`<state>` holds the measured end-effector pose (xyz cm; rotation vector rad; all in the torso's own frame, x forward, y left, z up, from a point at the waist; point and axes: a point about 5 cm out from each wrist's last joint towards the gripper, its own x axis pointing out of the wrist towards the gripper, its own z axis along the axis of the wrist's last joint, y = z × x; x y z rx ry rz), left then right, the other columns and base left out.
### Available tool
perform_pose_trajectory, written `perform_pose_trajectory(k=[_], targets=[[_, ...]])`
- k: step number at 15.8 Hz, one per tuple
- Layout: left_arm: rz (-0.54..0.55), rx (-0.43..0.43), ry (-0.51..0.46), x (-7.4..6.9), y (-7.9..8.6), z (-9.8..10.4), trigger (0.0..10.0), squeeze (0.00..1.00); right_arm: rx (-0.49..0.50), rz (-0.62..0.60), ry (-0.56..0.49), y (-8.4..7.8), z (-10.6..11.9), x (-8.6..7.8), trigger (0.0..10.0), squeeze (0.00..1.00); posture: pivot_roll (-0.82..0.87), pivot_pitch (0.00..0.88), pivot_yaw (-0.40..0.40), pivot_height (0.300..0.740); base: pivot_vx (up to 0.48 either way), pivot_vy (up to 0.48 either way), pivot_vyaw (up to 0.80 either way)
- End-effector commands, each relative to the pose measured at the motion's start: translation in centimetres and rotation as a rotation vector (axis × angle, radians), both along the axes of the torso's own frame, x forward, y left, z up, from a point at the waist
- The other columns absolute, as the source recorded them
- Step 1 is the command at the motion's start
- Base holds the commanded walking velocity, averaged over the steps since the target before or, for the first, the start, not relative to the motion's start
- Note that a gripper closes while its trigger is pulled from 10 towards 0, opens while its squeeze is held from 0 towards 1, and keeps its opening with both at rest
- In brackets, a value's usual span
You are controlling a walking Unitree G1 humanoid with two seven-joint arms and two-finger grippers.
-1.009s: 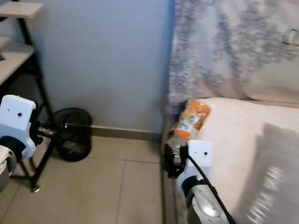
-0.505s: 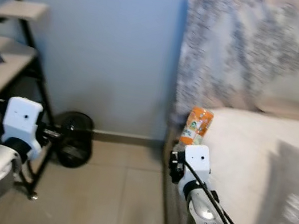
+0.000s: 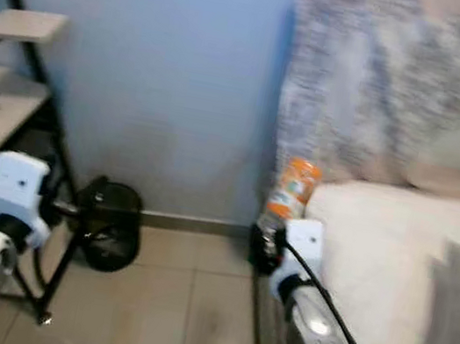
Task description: Clean up the room
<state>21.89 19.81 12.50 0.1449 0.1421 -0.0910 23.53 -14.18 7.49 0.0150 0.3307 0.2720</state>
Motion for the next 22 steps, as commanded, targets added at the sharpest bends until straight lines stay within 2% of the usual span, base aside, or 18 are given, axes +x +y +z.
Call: perform_pose_trajectory(k=[1,4,11,18,22], targets=[[0.001,0.0,0.013,0.0,0.3,-0.3,10.0,0.0,0.005,0.031,-0.022,0.4,0.3,0.2,10.0,0.0,0.03,0.0,0.02,0.74,0.319,0.0,0.8],[0.001,0.005,0.006,0.1,0.5,-0.2,10.0,0.0,0.004,0.028,-0.026,0.4,0.3,0.6,10.0,0.0,0.04,0.0,0.02,0.74,0.326,0.0,0.8],[-0.02,0.017,0.003,0.3,0.3,-0.2,10.0,0.0,-0.012,0.017,-0.031,0.4,0.3,1.7,10.0,0.0,0.04,0.0,0.023,0.74,0.327,0.0,0.0],[-0.032,0.019,0.009,0.6,0.0,-0.3,10.0,0.0,-0.029,0.003,-0.017,0.5,-0.2,1.6,10.0,0.0,0.04,0.0,0.024,0.74,0.329,0.0,0.0],[-0.04,0.02,0.005,0.7,0.1,-0.3,10.0,0.0,-0.07,0.057,-0.009,1.1,-0.4,1.6,10.0,0.0,0.04,0.0,0.015,0.74,0.331,0.0,0.3]])
